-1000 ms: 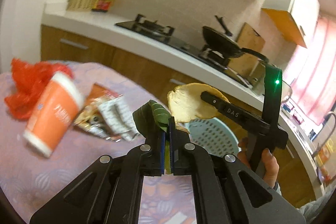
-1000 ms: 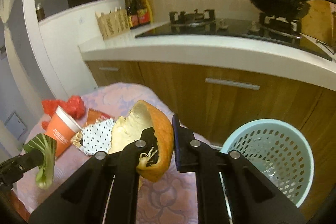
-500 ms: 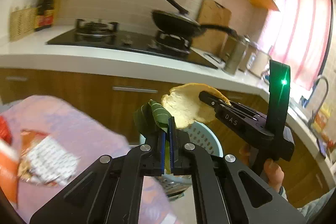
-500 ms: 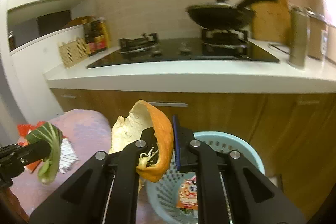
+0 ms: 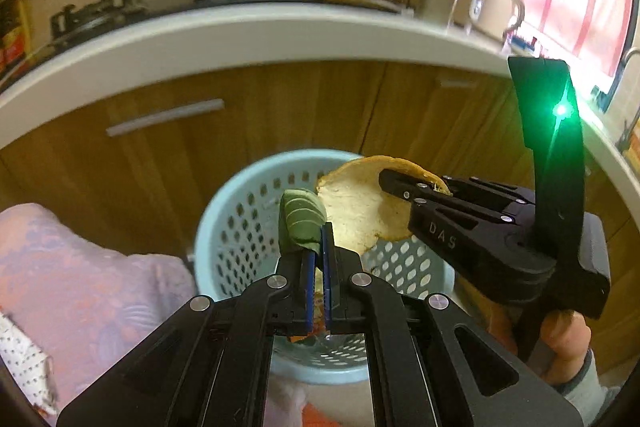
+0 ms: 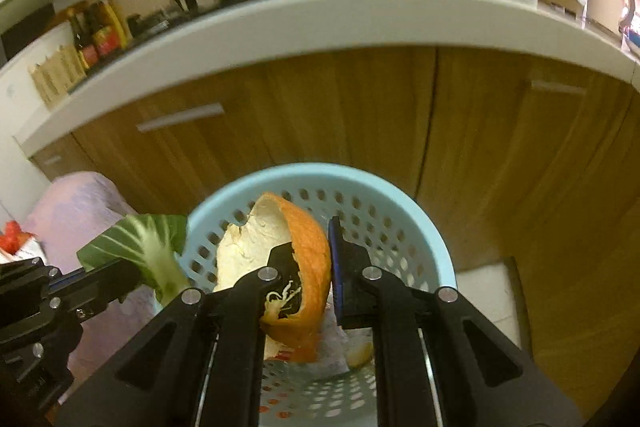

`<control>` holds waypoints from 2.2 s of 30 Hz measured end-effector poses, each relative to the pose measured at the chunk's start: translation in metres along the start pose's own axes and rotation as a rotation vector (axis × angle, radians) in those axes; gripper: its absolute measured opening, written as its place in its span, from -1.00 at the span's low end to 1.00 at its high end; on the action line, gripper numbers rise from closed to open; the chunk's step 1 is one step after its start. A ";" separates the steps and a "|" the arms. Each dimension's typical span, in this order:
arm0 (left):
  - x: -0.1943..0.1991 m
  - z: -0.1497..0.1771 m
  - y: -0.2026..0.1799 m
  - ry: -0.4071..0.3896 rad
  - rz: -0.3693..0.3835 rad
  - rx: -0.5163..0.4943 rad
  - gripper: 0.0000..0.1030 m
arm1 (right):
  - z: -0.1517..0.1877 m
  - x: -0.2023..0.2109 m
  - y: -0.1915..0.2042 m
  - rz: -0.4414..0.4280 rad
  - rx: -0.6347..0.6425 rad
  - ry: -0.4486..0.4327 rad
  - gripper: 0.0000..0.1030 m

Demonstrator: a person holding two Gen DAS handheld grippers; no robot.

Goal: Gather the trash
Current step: 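Carry the leaf in the left tool and the crust in the right tool to the basket and release, then move both open tools back over the table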

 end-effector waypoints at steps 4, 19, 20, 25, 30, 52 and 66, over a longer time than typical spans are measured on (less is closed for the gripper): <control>-0.015 0.002 -0.007 0.028 0.001 -0.012 -0.98 | 0.006 -0.011 -0.013 0.016 -0.023 0.029 -0.83; -0.028 -0.005 0.001 0.043 -0.036 0.031 -0.22 | 0.023 -0.033 -0.028 0.033 -0.092 0.182 0.20; -0.027 -0.004 0.004 0.047 -0.037 0.044 -0.17 | 0.025 -0.036 -0.028 0.042 -0.091 0.208 0.21; -0.019 -0.004 0.020 0.044 -0.029 0.115 -0.13 | 0.030 -0.034 -0.024 0.051 -0.084 0.256 0.21; -0.010 -0.004 0.023 0.035 -0.033 0.111 -0.09 | 0.030 -0.031 -0.019 0.061 -0.062 0.291 0.21; 0.101 0.027 0.079 -0.157 -0.149 0.228 0.11 | -0.001 0.055 0.091 -0.148 0.174 -0.006 0.22; 0.219 0.132 0.218 -0.216 -0.554 0.443 0.52 | 0.027 0.034 0.260 -0.408 0.420 -0.047 0.22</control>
Point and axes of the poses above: each gripper's, at about its wrist camera, not at the fingertips, and x roughly against the way its jaws point, y to its left, z to its underside, the point moved 2 cm from there along -x, roughly the way its jaws point, and after that the axes turned 12 degrees about -z, right-handed, at the moved point
